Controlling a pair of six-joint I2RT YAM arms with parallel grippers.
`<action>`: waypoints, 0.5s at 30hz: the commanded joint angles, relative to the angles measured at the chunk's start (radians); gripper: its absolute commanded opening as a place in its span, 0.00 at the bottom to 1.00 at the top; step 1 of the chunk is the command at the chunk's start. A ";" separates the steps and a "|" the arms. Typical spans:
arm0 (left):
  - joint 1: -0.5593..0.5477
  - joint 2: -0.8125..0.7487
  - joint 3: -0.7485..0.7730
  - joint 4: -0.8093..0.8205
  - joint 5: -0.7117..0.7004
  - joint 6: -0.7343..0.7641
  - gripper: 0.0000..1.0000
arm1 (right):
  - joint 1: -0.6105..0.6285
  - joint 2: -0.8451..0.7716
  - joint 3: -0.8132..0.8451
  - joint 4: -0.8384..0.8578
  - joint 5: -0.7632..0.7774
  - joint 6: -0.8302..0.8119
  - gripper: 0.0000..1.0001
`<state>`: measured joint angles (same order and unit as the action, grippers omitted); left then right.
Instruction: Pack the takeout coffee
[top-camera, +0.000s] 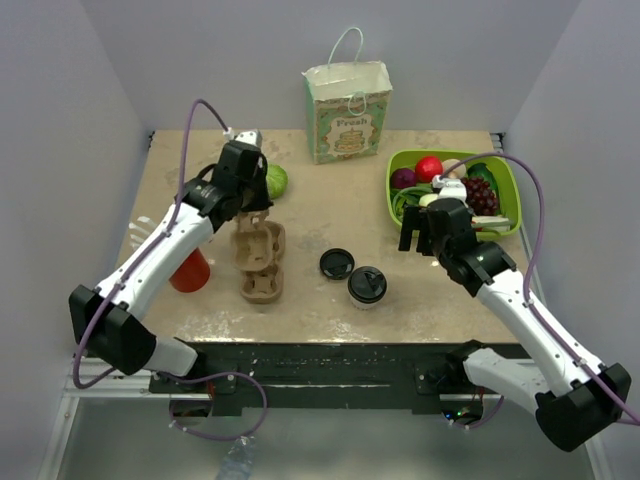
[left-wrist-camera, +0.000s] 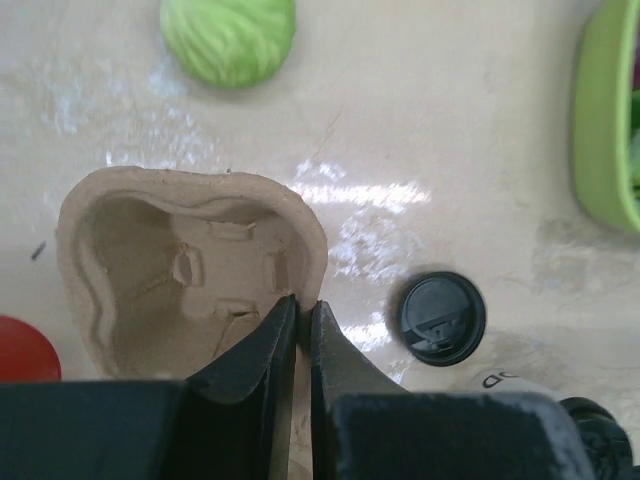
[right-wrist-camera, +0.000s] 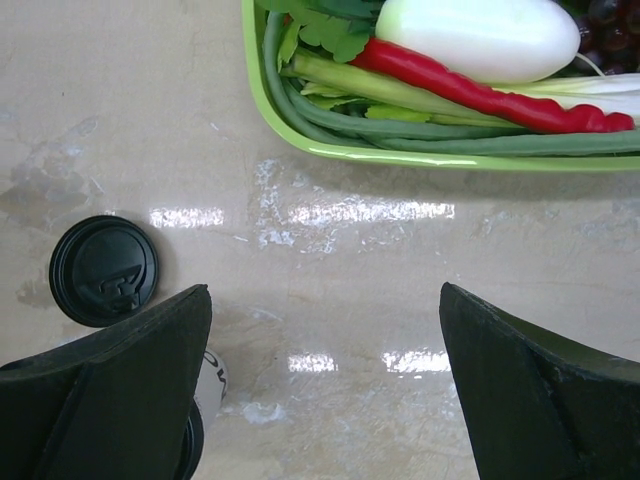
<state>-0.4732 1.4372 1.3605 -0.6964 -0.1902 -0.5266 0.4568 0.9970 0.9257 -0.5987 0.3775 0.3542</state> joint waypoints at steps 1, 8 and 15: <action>0.001 -0.035 0.103 0.092 0.009 0.065 0.00 | -0.006 -0.052 0.045 0.025 0.058 0.017 0.98; -0.057 0.192 0.305 0.282 0.097 0.118 0.00 | -0.006 -0.093 0.051 0.042 0.113 0.061 0.98; -0.223 0.385 0.433 0.380 0.113 0.521 0.00 | -0.006 -0.150 0.052 0.033 0.144 0.063 0.98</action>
<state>-0.6197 1.7859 1.7409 -0.4164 -0.1261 -0.2855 0.4564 0.8898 0.9329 -0.5896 0.4721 0.3935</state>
